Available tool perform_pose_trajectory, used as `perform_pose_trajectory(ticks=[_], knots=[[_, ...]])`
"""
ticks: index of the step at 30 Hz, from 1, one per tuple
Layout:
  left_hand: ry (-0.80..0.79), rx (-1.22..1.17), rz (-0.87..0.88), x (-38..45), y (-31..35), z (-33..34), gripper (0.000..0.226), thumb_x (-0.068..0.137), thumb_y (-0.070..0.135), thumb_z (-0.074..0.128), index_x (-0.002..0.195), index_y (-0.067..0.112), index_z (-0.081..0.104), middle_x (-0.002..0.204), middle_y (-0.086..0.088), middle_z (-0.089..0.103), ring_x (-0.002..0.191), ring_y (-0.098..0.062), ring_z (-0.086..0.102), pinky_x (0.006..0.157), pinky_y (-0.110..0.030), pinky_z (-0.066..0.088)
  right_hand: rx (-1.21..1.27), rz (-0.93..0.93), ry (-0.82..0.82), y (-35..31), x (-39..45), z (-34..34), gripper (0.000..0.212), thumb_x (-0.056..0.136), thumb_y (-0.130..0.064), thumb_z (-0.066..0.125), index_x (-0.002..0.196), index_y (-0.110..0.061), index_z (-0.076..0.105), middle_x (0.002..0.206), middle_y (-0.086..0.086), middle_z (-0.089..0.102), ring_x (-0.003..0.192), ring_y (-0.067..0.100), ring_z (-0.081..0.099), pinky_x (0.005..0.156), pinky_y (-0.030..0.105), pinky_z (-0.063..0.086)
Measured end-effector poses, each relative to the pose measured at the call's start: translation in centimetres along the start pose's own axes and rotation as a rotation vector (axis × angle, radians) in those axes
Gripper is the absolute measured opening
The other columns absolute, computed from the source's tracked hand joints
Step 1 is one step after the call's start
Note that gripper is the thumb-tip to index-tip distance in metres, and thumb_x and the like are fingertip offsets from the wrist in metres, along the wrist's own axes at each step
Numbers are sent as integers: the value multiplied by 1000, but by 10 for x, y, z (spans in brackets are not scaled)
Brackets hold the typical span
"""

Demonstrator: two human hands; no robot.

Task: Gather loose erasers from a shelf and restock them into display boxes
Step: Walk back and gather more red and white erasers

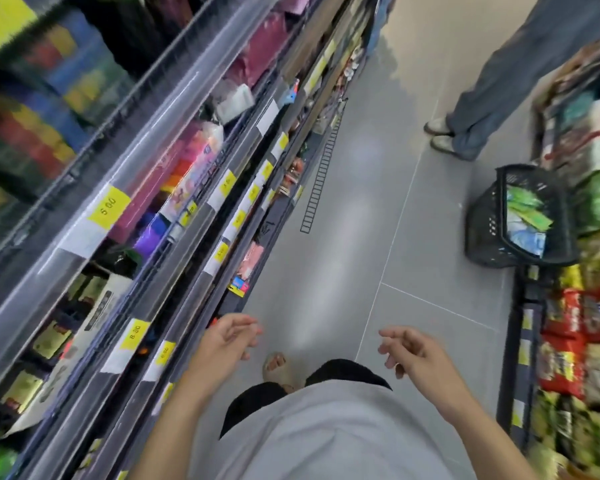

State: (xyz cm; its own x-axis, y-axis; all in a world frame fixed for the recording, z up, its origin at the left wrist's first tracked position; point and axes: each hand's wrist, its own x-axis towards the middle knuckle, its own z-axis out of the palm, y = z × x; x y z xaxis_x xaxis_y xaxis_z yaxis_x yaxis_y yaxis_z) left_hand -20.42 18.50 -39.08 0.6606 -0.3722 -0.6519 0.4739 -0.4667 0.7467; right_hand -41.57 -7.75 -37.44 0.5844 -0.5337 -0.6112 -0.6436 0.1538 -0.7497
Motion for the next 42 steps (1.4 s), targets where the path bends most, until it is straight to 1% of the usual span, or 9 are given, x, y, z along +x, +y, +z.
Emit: perform_pose_trajectory(ticks=[10,17,23,28,31,34,36,39,42], knots=[[17,66,14,88,101,48,15,101,14,64,110,23,72,105,6,80,96,-16,74,83,-33,55,28,23,12,-50,106,-60,13,98,-11,60,105,-15,71,86,10,72,64,12,65,58,29,50],[188,10,-54,102,135,104,17,102,11,61,111,21,71,103,7,81,97,-17,74,91,-40,58,-158,-93,-194,-131,210,-115,13,98,-16,61,105,-22,70,85,1,74,66,8,65,60,25,52],[354,-123,19,110,175,114,15,102,13,62,109,23,71,101,7,81,97,-19,74,79,-27,54,-252,-267,-362,-224,266,-117,11,98,-19,62,105,-24,69,88,2,73,71,10,65,61,24,50],[486,-182,250,108,246,87,20,102,18,64,105,35,73,106,5,80,98,-13,75,86,-33,58,-294,-469,-492,-303,295,-81,11,98,-21,63,104,-27,69,85,-2,72,74,13,65,64,23,50],[574,-148,440,93,301,60,10,98,38,69,107,41,72,109,10,79,99,-7,74,84,-26,57,-303,-621,-572,-357,300,-54,12,97,-24,65,104,-33,70,79,-9,68,72,9,63,65,21,50],[700,-84,659,69,357,32,25,89,51,65,112,41,71,111,11,78,99,-7,74,79,-17,58,-248,-769,-644,-416,295,-29,13,97,-20,66,106,-30,69,81,3,68,72,19,63,63,26,51],[786,8,800,55,389,18,25,94,47,62,117,41,69,115,13,77,105,-10,73,83,-26,61,-247,-867,-676,-455,287,-15,14,98,-22,65,109,-31,68,88,5,69,77,32,64,67,43,54],[908,112,973,40,430,0,22,99,41,60,120,44,65,118,14,74,112,-14,70,89,-41,56,-248,-1034,-687,-513,273,1,16,98,-23,64,112,-31,68,90,-4,70,79,19,66,72,29,54],[1076,309,1002,37,464,-16,21,101,42,57,121,46,60,119,21,70,112,-8,67,92,-21,51,-232,-1162,-717,-565,256,13,17,98,-22,64,113,-30,69,96,1,70,87,21,67,76,25,55]])
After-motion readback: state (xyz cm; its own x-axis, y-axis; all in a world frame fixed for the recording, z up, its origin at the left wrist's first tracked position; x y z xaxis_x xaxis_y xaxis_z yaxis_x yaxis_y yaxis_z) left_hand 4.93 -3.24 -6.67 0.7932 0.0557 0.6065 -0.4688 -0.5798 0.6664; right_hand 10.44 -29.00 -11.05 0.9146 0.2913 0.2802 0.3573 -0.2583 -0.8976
